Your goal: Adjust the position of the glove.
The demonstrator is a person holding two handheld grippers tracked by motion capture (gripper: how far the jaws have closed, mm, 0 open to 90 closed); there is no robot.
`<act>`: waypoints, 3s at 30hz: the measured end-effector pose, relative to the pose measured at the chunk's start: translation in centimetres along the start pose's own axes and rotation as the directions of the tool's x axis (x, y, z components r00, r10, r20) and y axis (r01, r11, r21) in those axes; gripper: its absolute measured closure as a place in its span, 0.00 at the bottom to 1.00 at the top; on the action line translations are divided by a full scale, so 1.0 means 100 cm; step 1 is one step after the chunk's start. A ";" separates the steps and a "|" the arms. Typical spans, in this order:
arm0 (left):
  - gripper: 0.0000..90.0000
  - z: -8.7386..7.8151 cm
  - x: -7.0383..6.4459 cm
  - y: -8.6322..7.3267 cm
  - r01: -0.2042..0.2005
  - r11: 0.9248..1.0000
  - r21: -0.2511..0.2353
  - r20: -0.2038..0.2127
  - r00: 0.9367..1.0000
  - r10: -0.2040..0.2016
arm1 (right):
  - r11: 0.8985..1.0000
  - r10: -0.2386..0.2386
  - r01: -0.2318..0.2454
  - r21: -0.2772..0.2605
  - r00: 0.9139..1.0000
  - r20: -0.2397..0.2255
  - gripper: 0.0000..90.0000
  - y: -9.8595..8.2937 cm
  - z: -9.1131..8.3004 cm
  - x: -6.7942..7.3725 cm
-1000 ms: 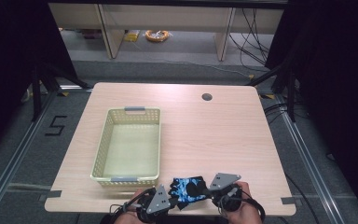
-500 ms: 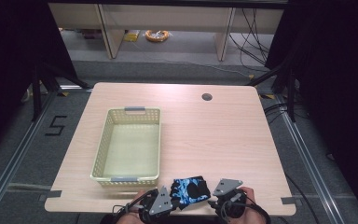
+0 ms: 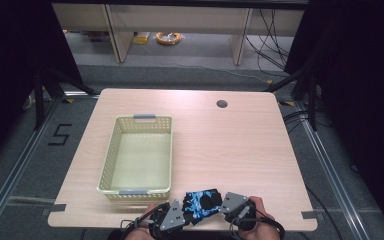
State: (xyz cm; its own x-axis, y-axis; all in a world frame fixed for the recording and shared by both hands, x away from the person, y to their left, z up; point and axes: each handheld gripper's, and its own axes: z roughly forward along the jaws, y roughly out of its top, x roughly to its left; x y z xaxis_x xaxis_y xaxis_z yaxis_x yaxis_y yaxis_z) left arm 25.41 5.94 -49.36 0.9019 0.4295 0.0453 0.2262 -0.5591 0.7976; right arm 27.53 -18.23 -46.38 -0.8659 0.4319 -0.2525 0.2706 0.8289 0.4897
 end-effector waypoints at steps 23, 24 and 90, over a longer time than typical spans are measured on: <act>0.80 0.010 -0.009 -0.007 -0.046 0.998 0.053 0.015 0.999 0.045 | 0.995 0.090 -0.090 0.030 0.996 0.010 0.74 -0.014 0.012 -0.013; 0.76 0.008 -0.009 -0.007 -0.016 1.000 0.025 0.018 1.000 0.016 | 0.989 0.146 -0.146 0.010 0.989 -0.002 0.69 -0.016 0.010 -0.012; 0.91 0.017 0.011 -0.010 -0.033 0.997 0.063 -0.081 0.996 0.038 | 0.786 0.560 -0.614 -0.081 0.760 -0.331 0.89 -0.011 0.041 -0.036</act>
State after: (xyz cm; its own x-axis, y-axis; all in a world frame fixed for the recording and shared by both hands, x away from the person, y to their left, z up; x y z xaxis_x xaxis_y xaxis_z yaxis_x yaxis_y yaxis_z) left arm 26.80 5.75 -51.14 0.8770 0.4641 0.1240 0.2195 -0.6167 0.7560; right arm 32.10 -19.24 -49.37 -0.6458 0.6742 0.3583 0.7099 0.3575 0.6068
